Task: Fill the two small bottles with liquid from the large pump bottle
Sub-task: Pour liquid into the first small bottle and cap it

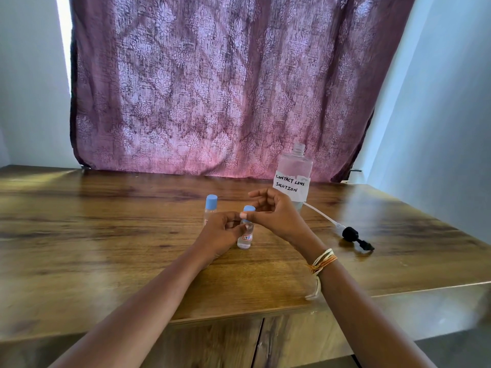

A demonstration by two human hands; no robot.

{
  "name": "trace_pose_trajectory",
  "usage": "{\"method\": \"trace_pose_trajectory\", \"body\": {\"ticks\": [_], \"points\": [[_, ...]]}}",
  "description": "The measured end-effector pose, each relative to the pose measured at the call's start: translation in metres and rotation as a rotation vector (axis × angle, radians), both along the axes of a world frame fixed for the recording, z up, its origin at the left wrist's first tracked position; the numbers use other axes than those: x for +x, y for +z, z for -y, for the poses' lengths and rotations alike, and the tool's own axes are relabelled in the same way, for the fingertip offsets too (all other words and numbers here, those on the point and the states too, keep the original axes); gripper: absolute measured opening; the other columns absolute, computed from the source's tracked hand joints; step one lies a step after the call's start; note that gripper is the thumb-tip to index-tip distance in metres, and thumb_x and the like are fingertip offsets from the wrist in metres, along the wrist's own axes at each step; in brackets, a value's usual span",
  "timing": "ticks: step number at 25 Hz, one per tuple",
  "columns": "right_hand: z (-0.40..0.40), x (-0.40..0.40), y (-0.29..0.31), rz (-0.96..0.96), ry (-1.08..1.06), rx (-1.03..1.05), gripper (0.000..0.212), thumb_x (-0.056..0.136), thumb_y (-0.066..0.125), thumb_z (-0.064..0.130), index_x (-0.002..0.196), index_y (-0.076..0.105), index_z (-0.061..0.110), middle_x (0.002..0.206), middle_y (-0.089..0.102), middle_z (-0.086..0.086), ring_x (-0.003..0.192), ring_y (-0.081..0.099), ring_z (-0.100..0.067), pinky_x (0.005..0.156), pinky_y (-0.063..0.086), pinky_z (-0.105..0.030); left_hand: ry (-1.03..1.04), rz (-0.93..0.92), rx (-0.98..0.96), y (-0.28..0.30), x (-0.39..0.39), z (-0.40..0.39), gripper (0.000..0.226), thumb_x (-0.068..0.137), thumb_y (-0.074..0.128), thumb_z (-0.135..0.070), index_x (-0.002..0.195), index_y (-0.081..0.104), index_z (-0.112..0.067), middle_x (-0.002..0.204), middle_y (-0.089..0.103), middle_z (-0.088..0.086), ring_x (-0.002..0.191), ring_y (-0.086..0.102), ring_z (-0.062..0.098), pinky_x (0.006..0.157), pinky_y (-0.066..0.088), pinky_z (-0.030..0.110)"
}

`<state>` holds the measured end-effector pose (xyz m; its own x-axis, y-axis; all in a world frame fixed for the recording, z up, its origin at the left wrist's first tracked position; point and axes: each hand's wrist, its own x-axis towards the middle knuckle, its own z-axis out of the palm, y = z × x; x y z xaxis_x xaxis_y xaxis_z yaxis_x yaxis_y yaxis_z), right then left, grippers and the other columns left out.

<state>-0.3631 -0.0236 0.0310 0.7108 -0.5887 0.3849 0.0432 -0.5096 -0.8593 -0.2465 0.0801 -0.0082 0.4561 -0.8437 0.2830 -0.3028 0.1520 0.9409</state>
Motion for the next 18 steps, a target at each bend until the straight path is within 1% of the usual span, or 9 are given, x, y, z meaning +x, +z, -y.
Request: {"method": "trace_pose_trajectory", "body": {"ticks": [2,4,6,7,9,11,13,16,18], "points": [[-0.0004,-0.0005,-0.0007,-0.028,0.038,0.015,0.05,0.075,0.078,0.0,0.118,0.055,0.015,0.104,0.07,-0.006,0.09,0.067,-0.01,0.079,0.056,-0.022,0.002,0.015,-0.002,-0.0003,0.0001,0.0003,0.013,0.087,0.067,-0.014,0.094,0.07,-0.024,0.096,0.075,0.011,0.093,0.069,0.022,0.085,0.052,0.04],[-0.0008,-0.0009,0.0004,-0.04,0.114,0.043,0.051,0.08,0.064,-0.012,0.123,0.049,0.012,0.114,0.069,-0.009,0.093,0.067,-0.009,0.077,0.055,-0.022,-0.016,-0.004,-0.006,-0.0001,-0.0003,-0.0002,0.015,0.087,0.067,-0.014,0.1,0.07,-0.02,0.101,0.075,0.009,0.101,0.069,0.023,0.093,0.052,0.04],[-0.0021,-0.0008,0.0012,-0.046,0.12,0.031,0.048,0.082,0.056,-0.015,0.122,0.049,0.011,0.112,0.071,-0.01,0.088,0.069,-0.007,0.072,0.053,-0.021,-0.024,-0.013,-0.001,0.0004,0.0,-0.0005,0.02,0.086,0.068,-0.015,0.106,0.07,-0.017,0.103,0.075,0.006,0.103,0.069,0.021,0.094,0.052,0.038],[-0.002,-0.0007,0.0012,-0.042,0.106,0.02,0.046,0.083,0.055,-0.015,0.12,0.049,0.01,0.109,0.072,-0.01,0.087,0.069,-0.009,0.072,0.054,-0.023,-0.023,-0.016,0.001,0.0003,0.0,-0.0006,0.021,0.086,0.068,-0.016,0.107,0.07,-0.017,0.103,0.075,0.005,0.102,0.069,0.02,0.095,0.052,0.038],[0.0002,-0.0003,0.0001,-0.025,0.076,0.014,0.043,0.081,0.058,-0.014,0.116,0.052,0.011,0.106,0.073,-0.015,0.092,0.07,-0.019,0.079,0.056,-0.031,-0.024,-0.028,0.004,-0.0004,0.0005,0.0001,0.021,0.085,0.069,-0.017,0.106,0.07,-0.019,0.103,0.075,0.004,0.102,0.069,0.018,0.095,0.052,0.037],[0.0019,-0.0001,-0.0016,-0.022,0.06,0.014,0.043,0.079,0.063,-0.011,0.113,0.055,0.013,0.105,0.073,-0.018,0.1,0.07,-0.029,0.087,0.057,-0.042,-0.022,-0.027,0.009,-0.0008,0.001,0.0005,0.021,0.085,0.069,-0.017,0.106,0.07,-0.02,0.103,0.075,0.002,0.102,0.069,0.017,0.095,0.052,0.037],[0.0022,0.0004,-0.0033,-0.017,0.052,0.012,0.041,0.077,0.067,-0.007,0.109,0.057,0.018,0.103,0.073,-0.017,0.102,0.069,-0.032,0.092,0.056,-0.048,-0.018,-0.016,0.009,-0.0005,0.0016,0.0011,0.023,0.086,0.068,-0.017,0.109,0.07,-0.017,0.102,0.075,0.0,0.1,0.069,0.014,0.093,0.053,0.034],[0.0013,-0.0001,-0.0038,-0.004,0.063,0.021,0.04,0.078,0.067,-0.008,0.104,0.059,0.021,0.102,0.073,-0.018,0.098,0.069,-0.029,0.09,0.056,-0.046,-0.011,-0.004,0.008,0.0008,0.0011,0.0006,0.026,0.087,0.066,-0.016,0.112,0.068,-0.014,0.099,0.074,-0.002,0.095,0.068,0.009,0.084,0.052,0.023],[0.0034,-0.0013,-0.0038,-0.006,0.086,0.031,0.039,0.08,0.066,-0.01,0.107,0.06,0.018,0.105,0.072,-0.019,0.095,0.068,-0.025,0.088,0.056,-0.04,-0.009,-0.004,0.012,0.0008,0.0007,0.0003,0.023,0.087,0.066,-0.017,0.11,0.069,-0.016,0.099,0.074,-0.001,0.092,0.068,0.006,0.077,0.051,0.016]]}}
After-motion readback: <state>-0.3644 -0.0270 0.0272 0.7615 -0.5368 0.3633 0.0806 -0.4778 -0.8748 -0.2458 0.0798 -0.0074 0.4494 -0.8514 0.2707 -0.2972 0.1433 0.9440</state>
